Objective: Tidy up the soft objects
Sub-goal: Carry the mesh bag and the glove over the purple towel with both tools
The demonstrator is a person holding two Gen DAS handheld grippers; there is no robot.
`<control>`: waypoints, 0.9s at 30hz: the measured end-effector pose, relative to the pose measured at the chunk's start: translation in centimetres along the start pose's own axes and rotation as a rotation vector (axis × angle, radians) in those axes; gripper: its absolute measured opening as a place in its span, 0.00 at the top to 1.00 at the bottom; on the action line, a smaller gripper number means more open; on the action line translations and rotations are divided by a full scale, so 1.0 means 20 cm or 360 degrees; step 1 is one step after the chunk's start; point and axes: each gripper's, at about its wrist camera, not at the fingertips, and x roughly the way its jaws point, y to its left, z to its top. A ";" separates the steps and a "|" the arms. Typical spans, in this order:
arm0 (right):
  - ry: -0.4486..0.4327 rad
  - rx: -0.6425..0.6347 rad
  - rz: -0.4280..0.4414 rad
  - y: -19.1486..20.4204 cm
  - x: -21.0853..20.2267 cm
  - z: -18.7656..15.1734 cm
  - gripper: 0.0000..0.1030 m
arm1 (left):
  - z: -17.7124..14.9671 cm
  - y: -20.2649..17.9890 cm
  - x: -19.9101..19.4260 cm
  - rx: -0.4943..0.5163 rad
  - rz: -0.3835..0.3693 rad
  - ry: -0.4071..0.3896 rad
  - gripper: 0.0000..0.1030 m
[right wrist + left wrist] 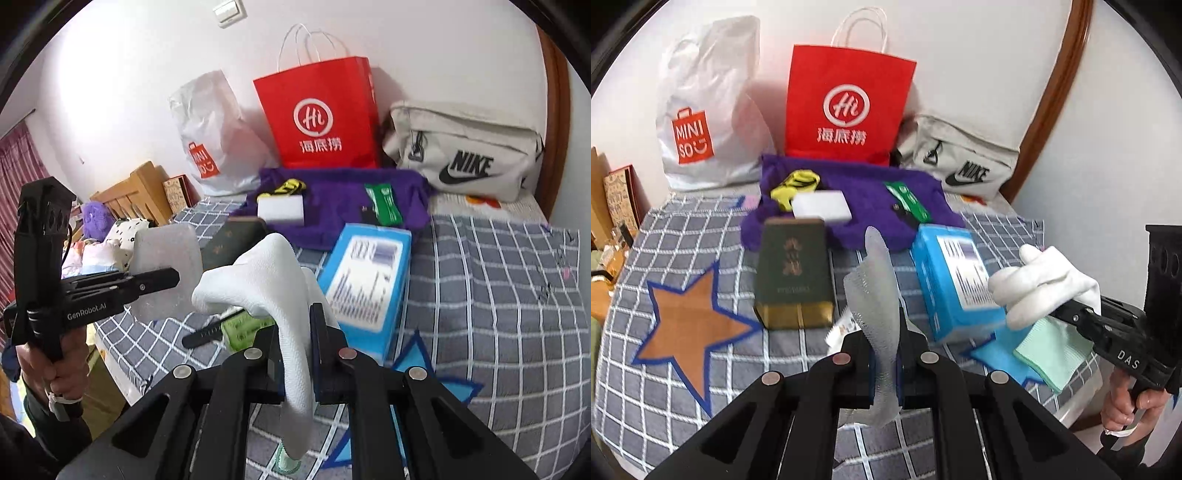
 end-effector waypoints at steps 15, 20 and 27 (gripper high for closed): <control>-0.0069 -0.0049 -0.0033 -0.07 0.07 0.31 0.90 | 0.28 0.09 0.01 -0.0031 0.0009 -0.0080 0.92; -0.0087 -0.0022 -0.0080 -0.14 0.13 0.41 0.90 | 0.38 0.16 0.06 -0.0056 0.0025 -0.0083 0.92; -0.0092 -0.0026 -0.0105 -0.21 0.26 0.55 0.90 | 0.51 0.24 0.13 -0.0073 0.0034 -0.0101 0.92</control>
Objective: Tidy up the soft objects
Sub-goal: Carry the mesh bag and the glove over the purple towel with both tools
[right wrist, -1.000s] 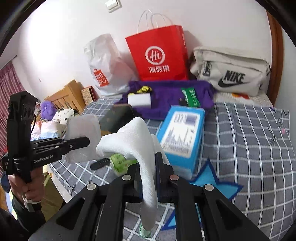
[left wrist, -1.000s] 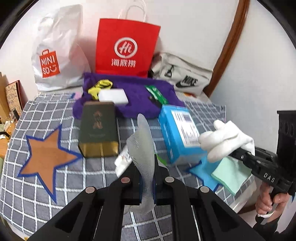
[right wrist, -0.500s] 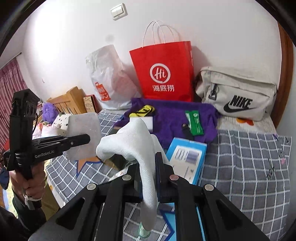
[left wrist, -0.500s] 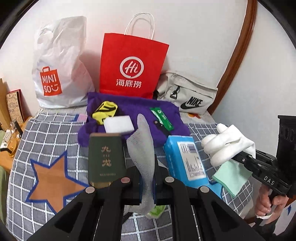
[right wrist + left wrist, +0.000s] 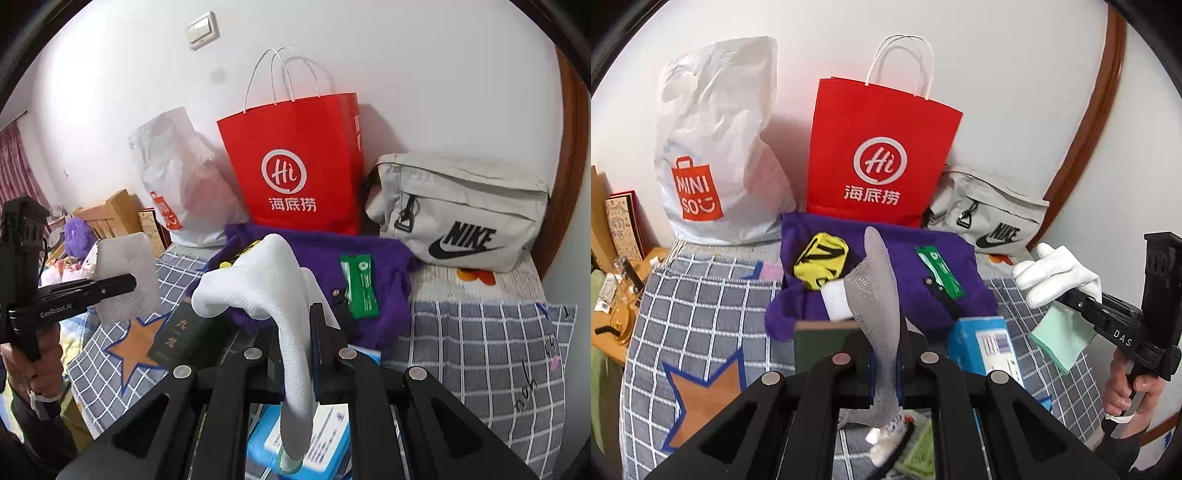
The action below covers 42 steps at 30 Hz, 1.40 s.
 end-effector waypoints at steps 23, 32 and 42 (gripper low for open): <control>-0.0036 -0.0002 0.0012 -0.13 0.40 0.36 0.90 | 0.35 0.14 0.36 -0.0041 0.0020 0.0024 0.92; 0.0102 -0.0054 0.0023 -0.19 0.63 0.32 0.90 | 0.40 0.18 0.61 -0.0064 0.0001 0.0120 0.92; 0.0263 0.0005 0.0037 -0.30 0.84 0.25 0.89 | 0.37 0.24 0.86 -0.0149 -0.0088 0.0218 0.92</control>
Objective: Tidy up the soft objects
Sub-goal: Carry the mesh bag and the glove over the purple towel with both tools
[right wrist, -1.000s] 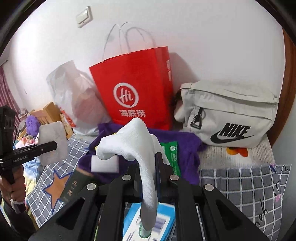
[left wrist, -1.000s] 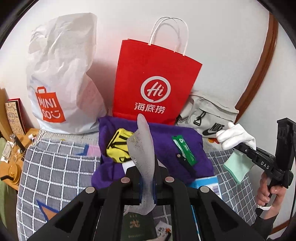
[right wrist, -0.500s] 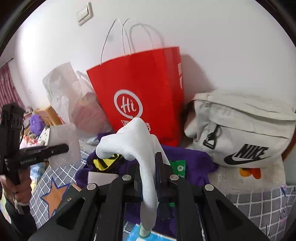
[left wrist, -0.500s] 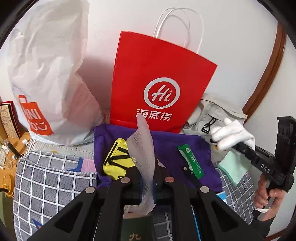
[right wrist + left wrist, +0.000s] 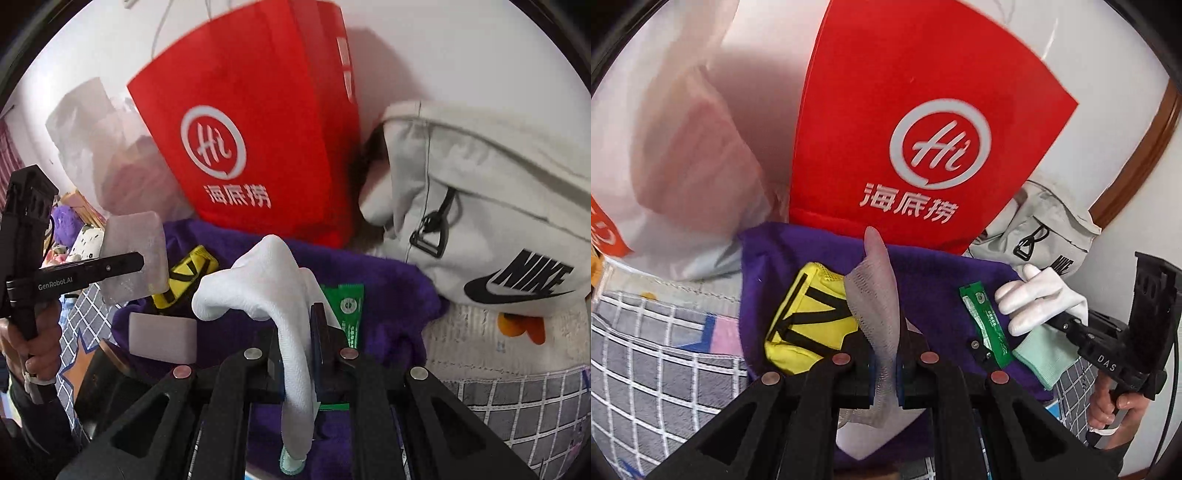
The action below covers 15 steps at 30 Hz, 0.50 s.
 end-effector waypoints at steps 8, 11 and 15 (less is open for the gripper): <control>0.0122 0.0015 -0.0011 -0.01 0.16 -0.03 0.89 | 0.00 0.05 0.12 -0.0027 -0.0004 0.0101 0.92; 0.0151 0.0029 -0.0017 0.00 0.20 -0.04 0.89 | 0.00 0.09 0.17 -0.0079 -0.0001 0.0148 0.92; 0.0212 0.0040 -0.0041 0.01 0.28 -0.04 0.87 | -0.01 0.10 0.24 -0.0099 0.0018 0.0204 0.77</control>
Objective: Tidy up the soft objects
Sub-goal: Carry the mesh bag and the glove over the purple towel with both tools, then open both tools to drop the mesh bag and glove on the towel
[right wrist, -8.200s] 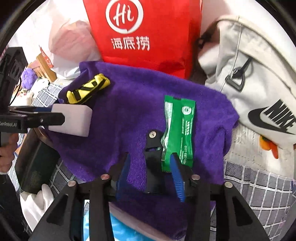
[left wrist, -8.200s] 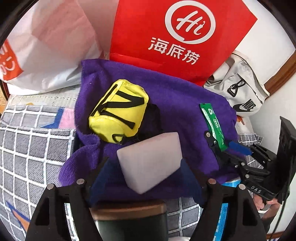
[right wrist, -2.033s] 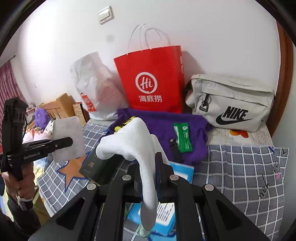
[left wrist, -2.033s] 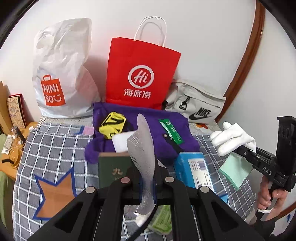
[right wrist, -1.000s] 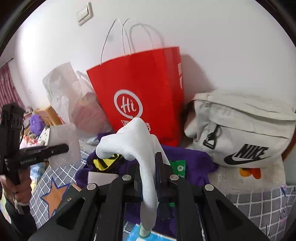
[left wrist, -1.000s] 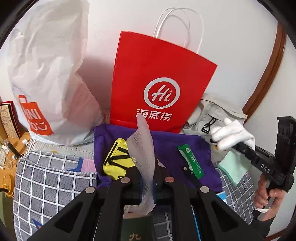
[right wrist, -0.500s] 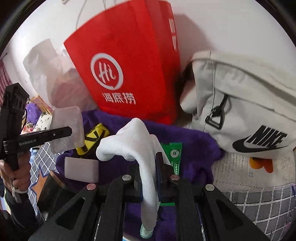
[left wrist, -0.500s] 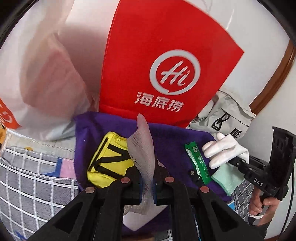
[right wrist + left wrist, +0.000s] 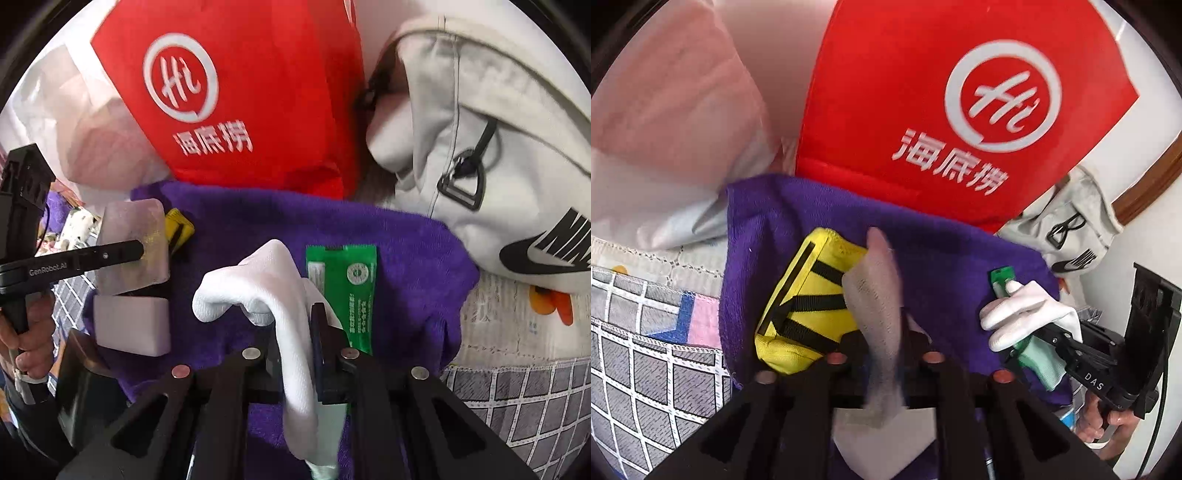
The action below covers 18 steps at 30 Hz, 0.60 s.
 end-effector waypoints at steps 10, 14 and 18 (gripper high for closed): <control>-0.0035 -0.0068 0.0036 0.07 -0.04 -0.02 0.41 | 0.00 -0.03 0.02 0.0035 0.0093 -0.0002 0.39; -0.0056 -0.0043 0.0040 0.09 -0.06 -0.01 0.34 | 0.00 -0.05 0.02 0.0036 0.0148 -0.0006 0.34; -0.0086 -0.0028 0.0033 0.09 -0.10 0.00 0.31 | 0.00 -0.05 0.00 0.0022 0.0159 -0.0012 0.34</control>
